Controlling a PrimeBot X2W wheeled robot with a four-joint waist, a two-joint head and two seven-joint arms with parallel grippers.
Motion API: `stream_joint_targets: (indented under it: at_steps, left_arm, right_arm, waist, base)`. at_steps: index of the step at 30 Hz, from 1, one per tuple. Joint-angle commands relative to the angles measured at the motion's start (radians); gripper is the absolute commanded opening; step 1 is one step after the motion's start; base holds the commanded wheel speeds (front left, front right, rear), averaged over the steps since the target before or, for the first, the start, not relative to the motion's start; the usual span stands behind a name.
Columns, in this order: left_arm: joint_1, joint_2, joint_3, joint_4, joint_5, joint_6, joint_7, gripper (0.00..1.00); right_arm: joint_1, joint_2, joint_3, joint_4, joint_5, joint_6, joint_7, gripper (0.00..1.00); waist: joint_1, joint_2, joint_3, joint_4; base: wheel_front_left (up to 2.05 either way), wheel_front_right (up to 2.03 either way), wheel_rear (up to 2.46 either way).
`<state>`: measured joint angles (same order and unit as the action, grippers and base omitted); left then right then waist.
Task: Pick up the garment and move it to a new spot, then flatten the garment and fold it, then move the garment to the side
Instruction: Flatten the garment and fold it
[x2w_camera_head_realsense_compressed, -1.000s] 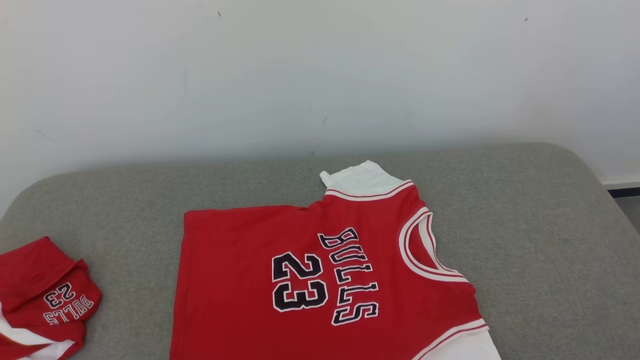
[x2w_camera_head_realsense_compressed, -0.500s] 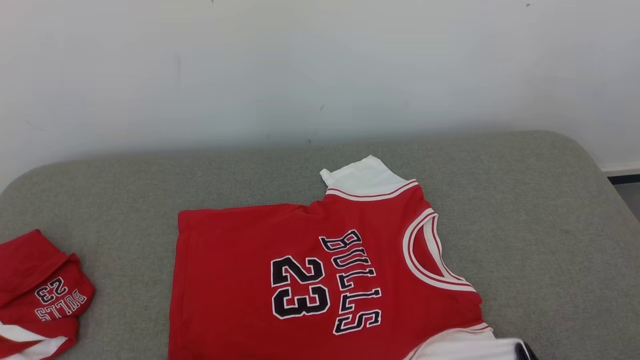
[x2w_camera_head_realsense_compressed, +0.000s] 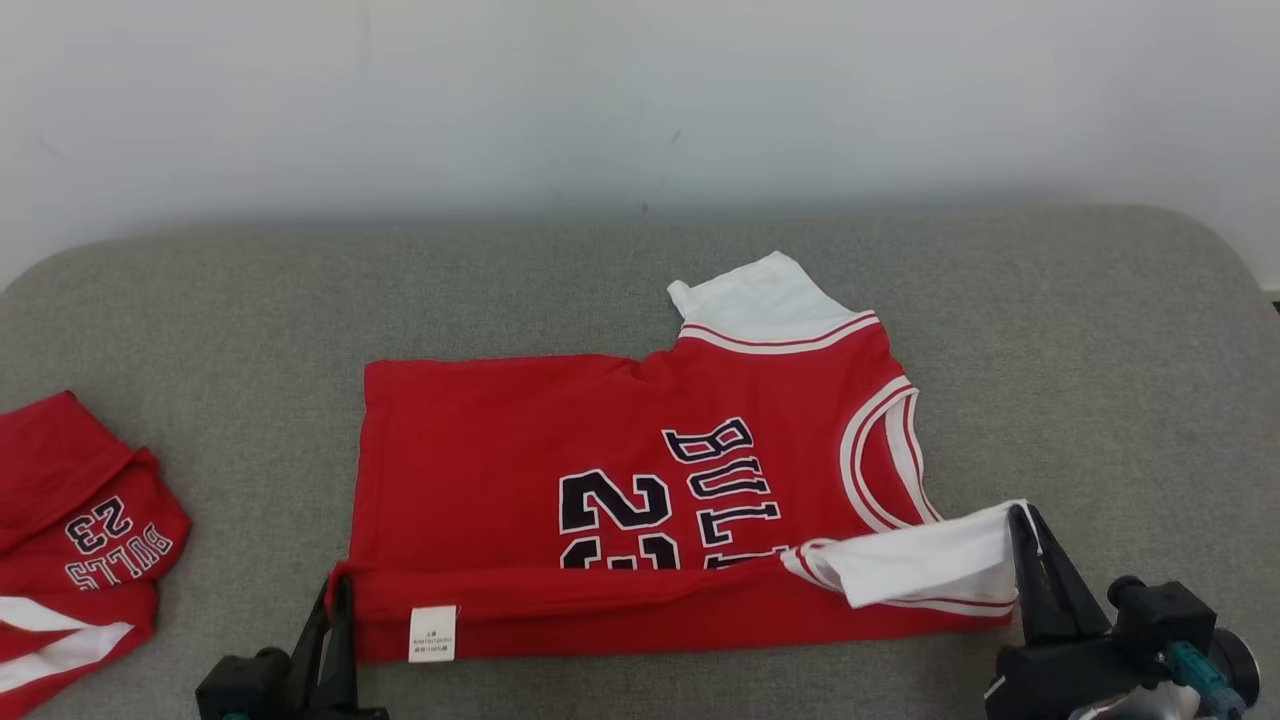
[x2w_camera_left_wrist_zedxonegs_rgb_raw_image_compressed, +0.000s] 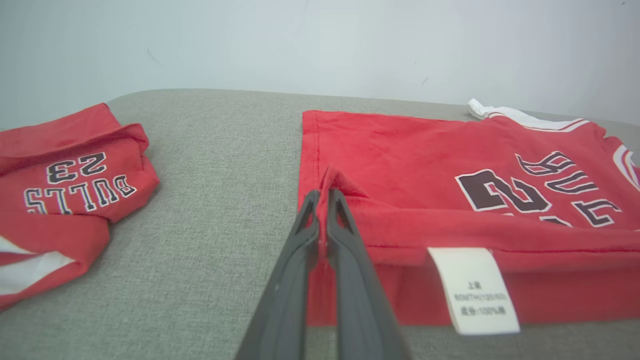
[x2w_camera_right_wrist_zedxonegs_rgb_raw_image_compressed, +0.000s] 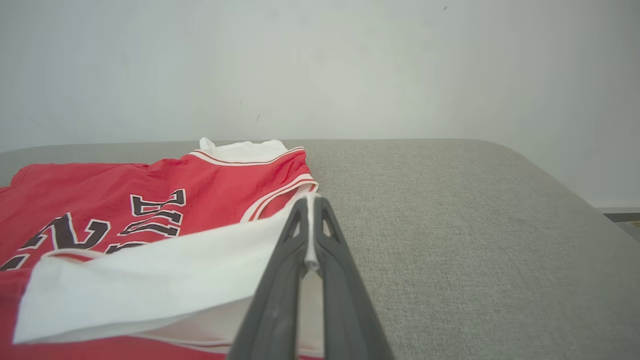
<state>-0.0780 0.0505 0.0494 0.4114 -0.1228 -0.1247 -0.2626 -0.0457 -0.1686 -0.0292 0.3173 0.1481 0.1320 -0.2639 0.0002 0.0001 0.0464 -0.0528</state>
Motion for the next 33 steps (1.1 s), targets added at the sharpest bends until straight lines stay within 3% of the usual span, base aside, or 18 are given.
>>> stream_joint_targets:
  at_steps: [1,17,18,19,20,21,33]
  left_arm:
    - [-0.026,0.000,-0.001,0.006,0.005,-0.007,-0.003,0.00]
    - [-0.194,0.000,-0.027,0.070,0.021,-0.005,-0.003,0.00]
    - [-0.197,0.000,-0.027,0.070,0.021,-0.005,-0.003,0.00]
    - [-0.197,0.000,-0.027,0.072,0.019,-0.005,-0.003,0.28]
    - [-0.198,0.000,-0.027,0.074,0.017,-0.005,-0.003,0.80]
    - [-0.199,0.000,-0.025,0.074,0.015,-0.005,-0.003,1.00]
    - [-0.129,0.000,-0.003,0.039,0.012,0.009,-0.003,1.00]
  right_arm:
    - [-0.028,0.002,-0.002,0.009,-0.008,-0.003,0.000,0.00]
    - [-0.234,0.001,-0.042,0.150,-0.051,-0.003,0.000,0.00]
    - [-0.237,0.004,-0.047,0.158,-0.052,-0.003,0.000,0.26]
    - [-0.240,0.007,-0.053,0.166,-0.048,-0.003,0.000,0.48]
    - [-0.246,0.006,-0.056,0.163,-0.051,-0.003,0.000,1.00]
    - [-0.250,0.007,-0.056,0.162,-0.056,-0.003,0.000,1.00]
    - [-0.189,0.022,-0.088,0.118,-0.061,-0.003,0.000,1.00]
  waist:
    - [-0.0002,-0.0001,0.044,0.018]
    - [-0.0002,-0.0001,0.172,0.040]
    - [-0.0002,-0.0001,0.174,0.040]
    - [-0.0002,-0.0001,0.177,0.041]
    - [-0.0002,-0.0001,0.178,0.041]
    - [-0.0002,-0.0001,0.180,0.041]
    - [-0.0002,-0.0001,0.131,0.035]
  base:
    - [0.00,0.00,0.00]
    - [0.00,0.00,0.00]
    - [0.00,0.00,0.00]
    - [0.00,0.00,0.00]
    - [0.00,0.00,0.00]
    - [0.00,0.00,0.00]
    - [0.00,0.00,0.00]
